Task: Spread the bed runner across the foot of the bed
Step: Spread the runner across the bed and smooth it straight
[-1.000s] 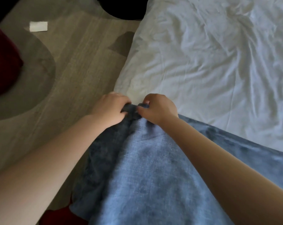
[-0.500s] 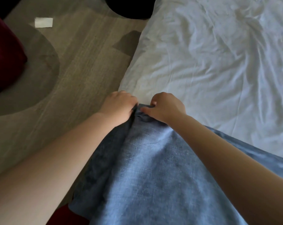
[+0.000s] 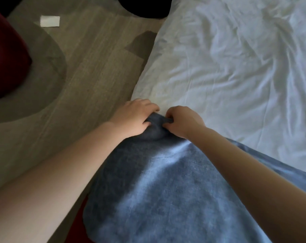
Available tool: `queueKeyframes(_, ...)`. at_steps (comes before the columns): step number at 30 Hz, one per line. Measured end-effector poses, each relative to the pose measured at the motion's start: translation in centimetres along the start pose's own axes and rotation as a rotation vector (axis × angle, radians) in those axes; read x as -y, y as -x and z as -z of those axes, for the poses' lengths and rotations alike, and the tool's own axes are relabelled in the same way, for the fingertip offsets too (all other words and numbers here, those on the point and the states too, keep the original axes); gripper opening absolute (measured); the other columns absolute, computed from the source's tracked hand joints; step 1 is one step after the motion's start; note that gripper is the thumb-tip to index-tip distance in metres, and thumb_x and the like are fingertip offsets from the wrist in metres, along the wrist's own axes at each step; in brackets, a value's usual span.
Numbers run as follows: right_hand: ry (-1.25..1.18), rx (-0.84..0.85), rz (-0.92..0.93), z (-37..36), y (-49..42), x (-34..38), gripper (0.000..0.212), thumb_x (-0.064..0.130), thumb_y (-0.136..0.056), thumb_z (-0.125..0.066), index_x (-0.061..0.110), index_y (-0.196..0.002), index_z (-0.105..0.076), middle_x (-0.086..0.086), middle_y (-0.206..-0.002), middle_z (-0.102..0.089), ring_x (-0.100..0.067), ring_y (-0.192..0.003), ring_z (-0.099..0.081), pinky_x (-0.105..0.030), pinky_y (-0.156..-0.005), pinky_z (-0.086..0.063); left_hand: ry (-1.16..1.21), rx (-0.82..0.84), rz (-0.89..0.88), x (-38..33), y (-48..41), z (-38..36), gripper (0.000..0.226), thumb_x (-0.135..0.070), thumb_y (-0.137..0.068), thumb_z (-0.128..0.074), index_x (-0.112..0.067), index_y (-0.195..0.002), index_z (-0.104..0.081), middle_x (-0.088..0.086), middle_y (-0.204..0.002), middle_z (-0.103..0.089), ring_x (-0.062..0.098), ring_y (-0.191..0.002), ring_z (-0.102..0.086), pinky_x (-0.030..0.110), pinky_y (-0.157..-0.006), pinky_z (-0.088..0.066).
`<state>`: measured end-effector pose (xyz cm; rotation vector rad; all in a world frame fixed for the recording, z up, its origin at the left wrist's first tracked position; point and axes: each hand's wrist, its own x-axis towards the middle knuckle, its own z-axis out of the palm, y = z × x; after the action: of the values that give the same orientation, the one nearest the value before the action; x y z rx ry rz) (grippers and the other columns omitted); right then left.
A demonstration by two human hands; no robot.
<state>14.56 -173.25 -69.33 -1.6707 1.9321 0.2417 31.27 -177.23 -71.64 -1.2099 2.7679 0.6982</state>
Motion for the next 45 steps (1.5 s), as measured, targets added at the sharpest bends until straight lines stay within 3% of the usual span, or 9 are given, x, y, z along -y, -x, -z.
queueKeyframes(5, -0.045, -0.069, 0.021, -0.5, -0.3, -0.2, 0.01, 0.036, -0.089, -0.058, 0.026, -0.087, -0.06, 0.004, -0.088, -0.06, -0.02, -0.083, -0.058, -0.031, -0.065, -0.046, -0.17, -0.032, 0.079, 0.4, -0.6, 0.1, 0.017, -0.013, -0.09, -0.052, -0.021, -0.102, -0.061, -0.001, -0.109, -0.058, 0.023, -0.108, -0.051, 0.037, -0.09, -0.041)
queueKeyframes(19, -0.238, -0.146, -0.019, -0.5, -1.3, -0.2, 0.013, 0.036, -0.088, -0.06, 0.026, -0.092, -0.068, 0.006, -0.096, -0.067, -0.017, -0.087, -0.061, -0.033, -0.073, -0.053, -0.096, -0.115, 0.229, 0.8, -1.8, 1.0, 0.009, -0.028, -0.089, -0.062, -0.026, -0.096, -0.067, -0.003, -0.1, -0.065, 0.019, -0.097, -0.058, 0.029, -0.067, -0.037)
queueKeyframes(25, -0.07, -0.201, -0.141, -1.9, -2.1, 0.9, 0.013, 0.028, -0.092, -0.054, 0.02, -0.096, -0.064, -0.003, -0.098, -0.064, -0.025, -0.086, -0.058, -0.03, -0.067, -0.039, -0.259, -0.144, 0.342, -1.0, -2.4, -0.7, 0.018, -0.005, -0.091, -0.053, -0.015, -0.104, -0.062, 0.006, -0.108, -0.061, 0.027, -0.101, -0.057, 0.033, -0.064, -0.035)
queueKeyframes(28, -0.047, -0.214, -0.134, -1.9, -2.1, 1.4, 0.013, 0.026, -0.092, -0.054, 0.018, -0.098, -0.062, -0.005, -0.1, -0.064, -0.027, -0.091, -0.059, -0.031, -0.071, -0.043, -0.281, -0.231, 0.267, -2.1, -1.1, -0.8, 0.022, -0.003, -0.091, -0.046, -0.013, -0.107, -0.057, 0.006, -0.106, -0.058, 0.027, -0.098, -0.056, 0.033, -0.063, -0.033)
queueKeyframes(32, -0.073, -0.278, -0.078, -1.8, -1.2, 1.1, 0.017, 0.032, -0.09, -0.057, 0.02, -0.098, -0.066, -0.002, -0.103, -0.061, -0.024, -0.095, -0.058, -0.034, -0.074, -0.047, -0.234, -0.235, 0.204, -3.2, 0.8, -2.3, 0.019, -0.015, -0.094, -0.047, -0.017, -0.107, -0.06, 0.002, -0.106, -0.059, 0.023, -0.098, -0.057, 0.033, -0.066, -0.04)
queueKeyframes(35, -0.005, -0.255, -0.086, -1.7, -1.1, 0.9, 0.015, 0.029, -0.092, -0.057, 0.021, -0.099, -0.067, -0.003, -0.106, -0.063, -0.025, -0.099, -0.058, -0.033, -0.077, -0.045, -0.077, -0.088, 0.261, -2.6, 1.7, -3.6, 0.031, -0.019, -0.097, -0.04, -0.016, -0.122, -0.059, 0.004, -0.124, -0.057, 0.027, -0.11, -0.055, 0.042, -0.083, -0.05)
queueKeyframes(39, 0.103, -0.282, -0.095, -1.7, -1.1, 1.7, 0.019, 0.028, -0.092, -0.057, 0.015, -0.105, -0.064, -0.008, -0.109, -0.062, -0.029, -0.104, -0.056, -0.035, -0.079, -0.041, -0.138, 0.061, 0.285, -3.3, 3.1, -3.0, 0.047, -0.031, -0.1, -0.034, -0.02, -0.146, -0.033, 0.006, -0.151, -0.034, 0.032, -0.13, -0.041, 0.048, -0.098, -0.041)
queueKeyframes(41, 0.148, -0.354, -0.048, -1.9, -0.3, 2.2, 0.024, 0.028, -0.094, -0.055, 0.012, -0.111, -0.059, -0.009, -0.113, -0.057, -0.029, -0.108, -0.052, -0.036, -0.082, -0.04, -0.146, 0.035, 0.34, -3.9, 4.5, -2.5, 0.053, -0.039, -0.1, -0.034, -0.021, -0.149, -0.024, 0.009, -0.155, -0.026, 0.032, -0.135, -0.035, 0.047, -0.101, -0.035)
queueKeyframes(45, 0.181, -0.42, 0.13, -2.1, 3.2, 2.7, 0.034, 0.033, -0.097, -0.046, 0.013, -0.123, -0.052, -0.008, -0.122, -0.054, -0.028, -0.114, -0.05, -0.038, -0.087, -0.039, -0.091, -0.178, 0.441, -5.3, 8.6, -1.4, 0.054, -0.044, -0.098, -0.035, -0.019, -0.146, -0.033, 0.007, -0.148, -0.039, 0.028, -0.131, -0.041, 0.043, -0.099, -0.038)
